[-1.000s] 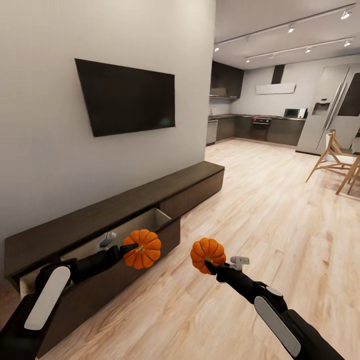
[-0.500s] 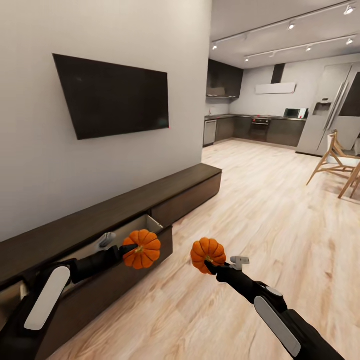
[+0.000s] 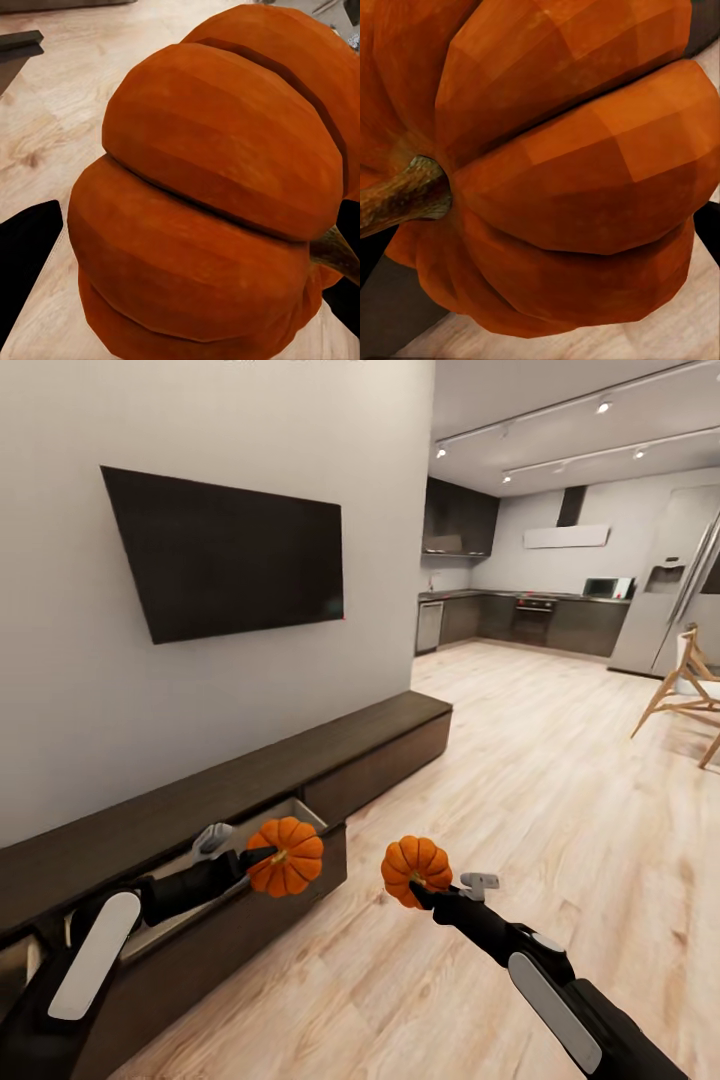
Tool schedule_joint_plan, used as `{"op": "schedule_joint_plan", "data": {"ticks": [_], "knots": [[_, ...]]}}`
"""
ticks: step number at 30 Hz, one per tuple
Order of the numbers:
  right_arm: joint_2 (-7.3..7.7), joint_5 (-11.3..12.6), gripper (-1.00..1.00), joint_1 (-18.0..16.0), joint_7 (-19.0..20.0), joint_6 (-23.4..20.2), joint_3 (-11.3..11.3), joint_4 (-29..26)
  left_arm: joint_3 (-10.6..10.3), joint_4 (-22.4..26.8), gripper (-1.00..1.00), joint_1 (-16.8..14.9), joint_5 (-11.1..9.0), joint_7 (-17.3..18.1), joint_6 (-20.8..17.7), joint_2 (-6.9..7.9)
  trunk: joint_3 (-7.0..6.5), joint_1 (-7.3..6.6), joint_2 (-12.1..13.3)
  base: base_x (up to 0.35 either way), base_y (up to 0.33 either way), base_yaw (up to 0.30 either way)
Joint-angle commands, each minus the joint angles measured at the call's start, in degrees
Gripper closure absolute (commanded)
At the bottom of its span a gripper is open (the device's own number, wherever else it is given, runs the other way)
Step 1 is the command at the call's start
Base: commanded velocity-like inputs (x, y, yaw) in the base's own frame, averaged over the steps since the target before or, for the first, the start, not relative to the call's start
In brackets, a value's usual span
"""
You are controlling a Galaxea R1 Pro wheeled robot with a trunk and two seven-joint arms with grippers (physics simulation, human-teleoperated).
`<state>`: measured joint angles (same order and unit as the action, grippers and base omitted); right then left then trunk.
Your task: Place each of the two pumpkins and all three candles from the living room inside a cabinet in the living room (use any cabinet), then make sure every cabinet is closed, and position the cauldron so it is next to a table in the living room.
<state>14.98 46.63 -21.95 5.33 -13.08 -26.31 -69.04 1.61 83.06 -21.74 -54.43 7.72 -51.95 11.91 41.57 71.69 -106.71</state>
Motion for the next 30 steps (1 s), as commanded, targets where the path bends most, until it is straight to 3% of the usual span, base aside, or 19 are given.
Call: {"op": "schedule_joint_plan", "data": {"ticks": [1, 30], "knots": [[0.05, 0.39, 1.00, -0.03, -0.06, -0.18, -0.06, -0.04, 0.07, 0.00, 1.00, -0.05, 0.47, 0.38, -0.26, -0.03, -0.13, -0.23, 0.39, 0.002, -0.001, 0.249], [-0.01, 0.30, 1.00, -0.03, -0.15, -0.28, -0.15, -0.04, 0.06, 0.00, 1.00, -0.05, 0.46, 0.24, -0.26, -0.40, -5.33, -6.60, 12.02, 0.000, 0.000, 0.261]]}}
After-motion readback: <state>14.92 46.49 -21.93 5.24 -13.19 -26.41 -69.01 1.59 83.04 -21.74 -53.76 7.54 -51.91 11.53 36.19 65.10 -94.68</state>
